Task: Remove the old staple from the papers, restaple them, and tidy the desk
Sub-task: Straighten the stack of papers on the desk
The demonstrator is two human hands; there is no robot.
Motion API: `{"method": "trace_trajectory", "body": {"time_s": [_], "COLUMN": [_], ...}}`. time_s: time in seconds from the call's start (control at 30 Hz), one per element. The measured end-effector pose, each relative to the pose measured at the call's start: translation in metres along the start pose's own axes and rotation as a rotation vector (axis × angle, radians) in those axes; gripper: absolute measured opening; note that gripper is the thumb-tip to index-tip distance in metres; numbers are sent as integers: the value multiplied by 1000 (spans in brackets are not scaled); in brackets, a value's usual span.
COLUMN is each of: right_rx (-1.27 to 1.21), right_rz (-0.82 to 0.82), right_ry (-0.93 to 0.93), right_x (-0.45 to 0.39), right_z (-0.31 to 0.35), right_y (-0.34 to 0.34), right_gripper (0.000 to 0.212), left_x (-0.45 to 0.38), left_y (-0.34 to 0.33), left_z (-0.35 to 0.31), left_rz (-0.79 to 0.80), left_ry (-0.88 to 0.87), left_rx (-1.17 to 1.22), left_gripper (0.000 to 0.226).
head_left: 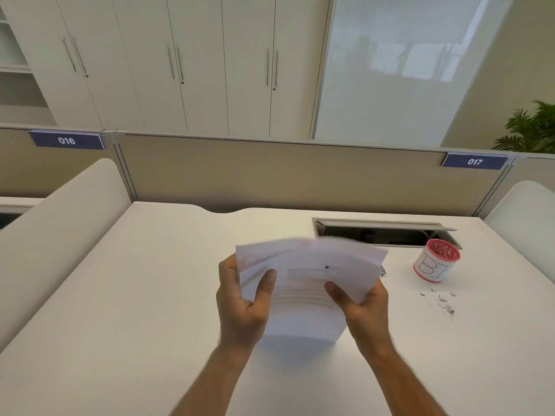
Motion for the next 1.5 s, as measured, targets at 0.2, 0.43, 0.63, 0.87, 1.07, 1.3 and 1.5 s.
{"method": "trace_trajectory", "body": {"time_s": [0.2, 0.43, 0.63, 0.87, 1.07, 1.3, 1.5], "right_rx": [-40, -69, -24, 40, -8, -517, -284], "right_rz": [-16, 72, 64, 278, 405, 162, -66], "right_ry": [12, -15, -43, -159, -342, -488, -235], "right_x": [0, -4, -2, -10, 6, 29, 26], "right_z": [2, -2, -11, -13, -43, -65, -46], "right_y": [4, 4, 2, 8, 31, 21, 30], "right_gripper": [32, 42, 32, 26, 39, 53, 37], "left_x": [-4, -4, -1, -7, -7, 13, 19], "left_y": [2, 0, -3, 11, 29, 17, 16], "left_z": [10, 23, 30, 34, 55, 65, 80], "left_rz": [-20, 89, 90, -115, -323, -423, -280], "left_ry": [74, 221, 250, 303, 515, 643, 672], "left_rx": [-61, 104, 28, 44, 222, 521, 594], "left_gripper": [14, 42, 19, 12, 10, 18, 22]}}
Point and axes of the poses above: each hand's wrist, its own x-axis away from the middle knuckle, its own y-axis out of the back of the hand, z = x × y, the point moved 7 cm from there along -x, towards the middle knuckle, and after that the axes turned 3 degrees about y, right-handed, at the moved point
